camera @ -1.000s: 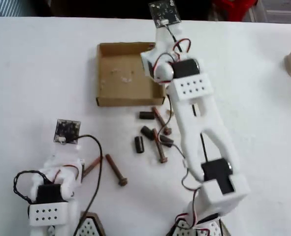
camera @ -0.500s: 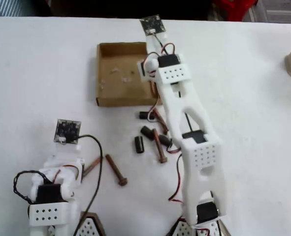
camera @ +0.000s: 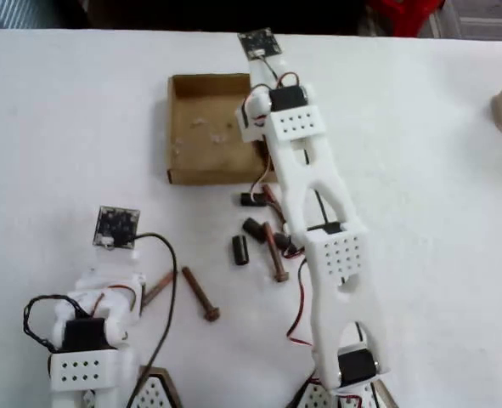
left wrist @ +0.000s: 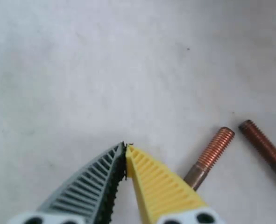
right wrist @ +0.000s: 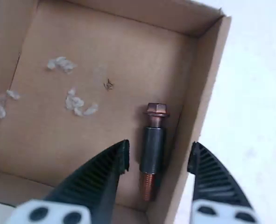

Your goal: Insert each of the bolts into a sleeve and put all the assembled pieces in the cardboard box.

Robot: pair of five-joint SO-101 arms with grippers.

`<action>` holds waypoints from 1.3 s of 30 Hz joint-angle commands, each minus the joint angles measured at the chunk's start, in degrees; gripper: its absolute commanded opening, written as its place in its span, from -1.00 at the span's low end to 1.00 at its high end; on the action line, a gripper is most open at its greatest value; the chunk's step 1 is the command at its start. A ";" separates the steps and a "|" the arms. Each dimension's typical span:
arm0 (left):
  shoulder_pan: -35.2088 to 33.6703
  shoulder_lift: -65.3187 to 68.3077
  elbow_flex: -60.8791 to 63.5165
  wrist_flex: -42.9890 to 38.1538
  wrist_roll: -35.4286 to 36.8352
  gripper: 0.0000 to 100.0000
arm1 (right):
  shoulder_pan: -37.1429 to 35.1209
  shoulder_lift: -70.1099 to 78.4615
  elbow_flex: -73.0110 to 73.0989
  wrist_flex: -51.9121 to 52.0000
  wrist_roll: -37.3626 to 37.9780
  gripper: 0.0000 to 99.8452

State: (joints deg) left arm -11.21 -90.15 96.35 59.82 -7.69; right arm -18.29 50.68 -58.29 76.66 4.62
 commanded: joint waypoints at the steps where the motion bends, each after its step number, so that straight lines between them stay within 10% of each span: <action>1: -0.66 -0.66 -1.85 -0.09 -0.53 -0.95 | -0.57 -1.80 -8.00 4.88 0.97 -0.76; 15: -0.66 -0.66 -1.85 -0.09 -0.53 -0.95 | -3.47 -6.99 -21.27 25.01 1.05 -0.97; 39: -0.66 -0.66 -1.85 0.00 -0.53 -0.95 | -14.55 -44.70 40.18 20.70 12.75 -0.96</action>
State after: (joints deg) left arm -11.21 -90.15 96.35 59.82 -7.69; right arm -32.70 11.21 -22.15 98.46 15.08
